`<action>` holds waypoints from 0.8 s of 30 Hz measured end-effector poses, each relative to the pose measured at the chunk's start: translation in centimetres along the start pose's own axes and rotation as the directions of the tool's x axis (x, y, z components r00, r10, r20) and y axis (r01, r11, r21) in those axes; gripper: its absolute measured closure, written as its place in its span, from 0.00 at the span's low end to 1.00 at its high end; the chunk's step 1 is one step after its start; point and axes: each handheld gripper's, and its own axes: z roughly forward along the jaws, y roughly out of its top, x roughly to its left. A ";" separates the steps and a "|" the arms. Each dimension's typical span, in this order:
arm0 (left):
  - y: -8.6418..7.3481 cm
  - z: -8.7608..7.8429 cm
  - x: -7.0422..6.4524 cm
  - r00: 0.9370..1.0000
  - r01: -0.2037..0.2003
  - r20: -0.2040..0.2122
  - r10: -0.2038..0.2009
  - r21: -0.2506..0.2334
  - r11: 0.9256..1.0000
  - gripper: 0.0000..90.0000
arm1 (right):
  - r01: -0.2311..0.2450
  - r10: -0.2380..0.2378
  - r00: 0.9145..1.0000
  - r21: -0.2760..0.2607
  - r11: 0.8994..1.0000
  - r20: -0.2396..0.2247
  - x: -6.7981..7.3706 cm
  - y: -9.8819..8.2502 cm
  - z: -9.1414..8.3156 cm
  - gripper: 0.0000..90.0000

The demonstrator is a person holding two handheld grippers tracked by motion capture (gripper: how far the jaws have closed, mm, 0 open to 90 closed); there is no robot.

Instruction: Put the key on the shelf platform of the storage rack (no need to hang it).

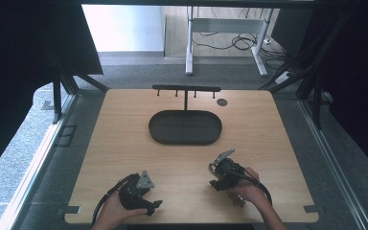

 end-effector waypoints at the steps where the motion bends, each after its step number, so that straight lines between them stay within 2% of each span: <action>1: 0.1 0.4 -0.3 1.000 -0.018 0.005 0.018 0.011 1.000 0.21 | 0.000 0.000 1.000 0.000 1.000 0.003 0.0 0.0 0.0 0.45; 5: 0.2 0.5 -0.5 1.000 -0.024 0.015 0.024 0.015 1.000 0.21 | -0.004 0.004 1.000 0.001 1.000 0.000 0.1 0.0 0.1 0.45; 12: 0.1 0.1 -0.2 1.000 -0.010 0.001 0.010 0.004 1.000 0.21 | -0.006 0.006 1.000 0.009 1.000 -0.004 -0.2 0.0 0.3 0.45; 24: 0.1 0.1 -0.3 1.000 -0.020 0.002 0.020 0.006 1.000 0.21 | -0.002 0.002 1.000 0.008 1.000 -0.003 0.0 0.2 0.6 0.45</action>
